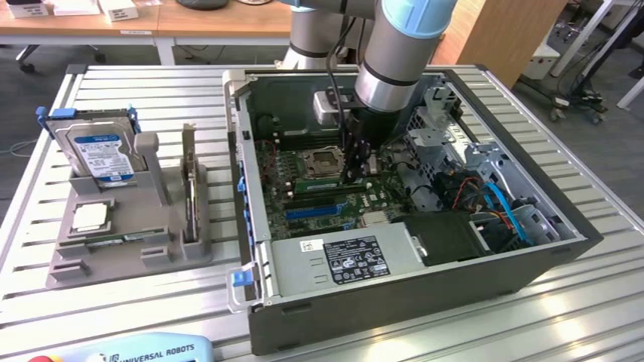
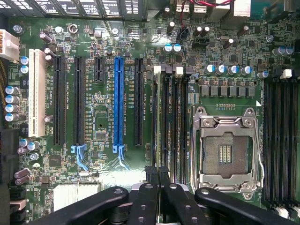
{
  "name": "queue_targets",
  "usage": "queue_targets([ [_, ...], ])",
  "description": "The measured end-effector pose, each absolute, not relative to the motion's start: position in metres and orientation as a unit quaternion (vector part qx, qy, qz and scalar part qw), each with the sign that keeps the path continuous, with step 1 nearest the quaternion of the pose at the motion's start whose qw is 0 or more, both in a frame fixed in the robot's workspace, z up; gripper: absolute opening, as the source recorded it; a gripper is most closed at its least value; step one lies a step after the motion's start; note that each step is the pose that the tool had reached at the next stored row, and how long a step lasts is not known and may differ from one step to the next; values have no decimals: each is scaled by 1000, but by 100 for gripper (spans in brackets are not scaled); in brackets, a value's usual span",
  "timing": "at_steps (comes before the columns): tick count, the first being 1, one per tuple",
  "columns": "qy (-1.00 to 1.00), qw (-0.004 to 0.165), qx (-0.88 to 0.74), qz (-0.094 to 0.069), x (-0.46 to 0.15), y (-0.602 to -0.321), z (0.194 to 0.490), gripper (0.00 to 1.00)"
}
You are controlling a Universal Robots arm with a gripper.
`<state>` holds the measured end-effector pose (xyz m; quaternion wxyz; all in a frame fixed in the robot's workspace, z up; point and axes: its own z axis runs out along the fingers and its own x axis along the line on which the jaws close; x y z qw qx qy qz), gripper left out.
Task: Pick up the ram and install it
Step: 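Insert the ram into the slot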
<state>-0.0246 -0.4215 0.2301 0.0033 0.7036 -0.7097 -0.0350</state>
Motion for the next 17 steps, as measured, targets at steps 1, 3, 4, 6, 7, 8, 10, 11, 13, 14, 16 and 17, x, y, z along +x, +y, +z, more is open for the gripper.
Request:
queue_targets([
  [1, -710, 3, 704, -35, -25, -421, 230, 11],
  [3, -710, 3, 703, -35, -25, -421, 229, 11],
  [4, -710, 3, 704, -35, -25, -421, 229, 11],
  [6, -710, 3, 703, -35, -25, -421, 229, 11],
  [7, -710, 3, 703, -35, -25, -421, 229, 11],
  [8, -710, 3, 703, -35, -25, -421, 229, 11],
  [10, -710, 3, 704, -35, -25, -421, 229, 11],
  [11, -710, 3, 704, -35, -25, -421, 229, 11],
  [13, -710, 3, 704, -35, -25, -421, 229, 11],
  [14, -710, 3, 704, -35, -25, -421, 229, 11],
  [16, -710, 3, 703, -35, -25, -421, 229, 11],
  [17, -710, 3, 704, -35, -25, -421, 229, 11],
])
